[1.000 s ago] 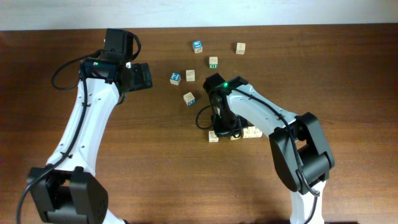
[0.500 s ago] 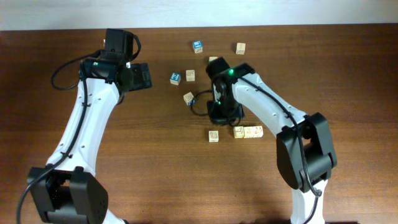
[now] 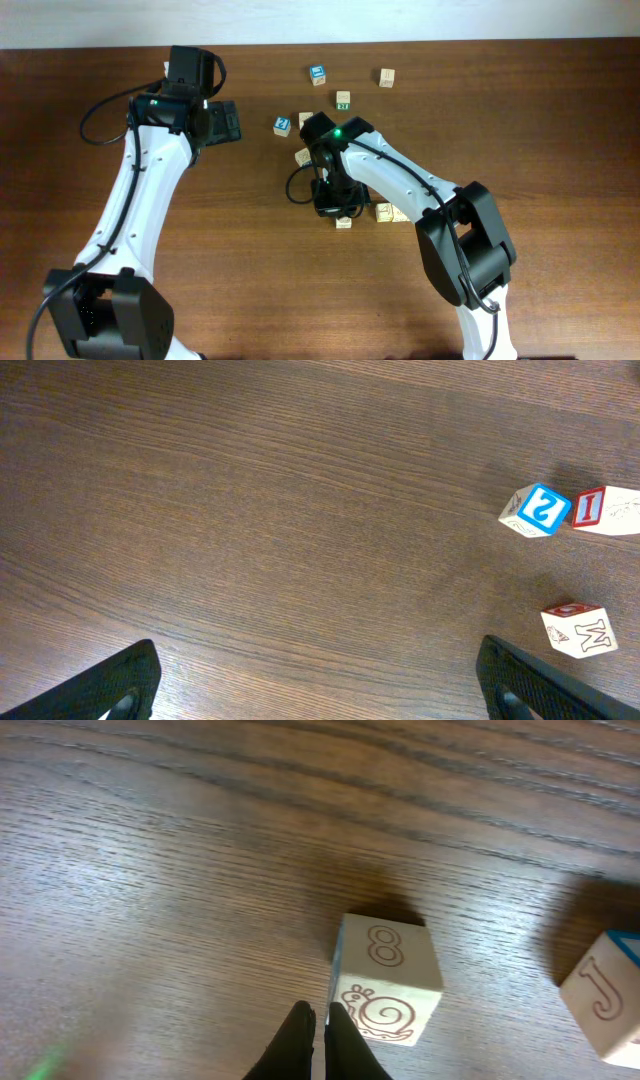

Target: Rotate 4 blocks

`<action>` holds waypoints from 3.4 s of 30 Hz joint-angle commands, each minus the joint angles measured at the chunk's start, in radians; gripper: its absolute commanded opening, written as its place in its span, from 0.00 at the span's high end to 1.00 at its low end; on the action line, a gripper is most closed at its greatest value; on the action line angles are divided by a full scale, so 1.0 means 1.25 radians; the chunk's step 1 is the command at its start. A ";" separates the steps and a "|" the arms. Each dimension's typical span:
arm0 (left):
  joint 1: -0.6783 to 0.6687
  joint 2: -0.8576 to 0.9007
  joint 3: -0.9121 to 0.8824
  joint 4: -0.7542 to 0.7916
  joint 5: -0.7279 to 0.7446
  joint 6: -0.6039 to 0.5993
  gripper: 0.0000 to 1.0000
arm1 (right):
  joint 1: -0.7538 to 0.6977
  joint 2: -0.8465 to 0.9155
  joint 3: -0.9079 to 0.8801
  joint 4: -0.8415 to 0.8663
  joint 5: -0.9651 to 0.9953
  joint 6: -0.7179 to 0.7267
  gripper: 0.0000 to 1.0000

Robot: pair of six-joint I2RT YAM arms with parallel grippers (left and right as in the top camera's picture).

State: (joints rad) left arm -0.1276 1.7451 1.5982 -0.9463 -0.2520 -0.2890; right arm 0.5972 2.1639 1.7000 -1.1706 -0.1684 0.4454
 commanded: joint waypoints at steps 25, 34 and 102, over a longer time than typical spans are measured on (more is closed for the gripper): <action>0.001 0.006 0.005 -0.009 0.024 -0.008 0.01 | -0.035 0.054 0.031 -0.031 -0.003 -0.059 0.96; 0.001 0.006 0.005 -0.015 0.022 -0.008 0.01 | -0.052 0.054 0.038 -0.036 0.022 -0.056 0.96; 0.002 -0.045 0.058 -0.008 0.016 -0.008 0.01 | -0.195 -0.185 -0.204 0.183 0.090 -0.014 0.96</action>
State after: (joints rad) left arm -0.1276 1.7126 1.6562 -0.9565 -0.2287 -0.2890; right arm 0.3557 1.9022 1.4525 -0.9440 -0.0326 0.4191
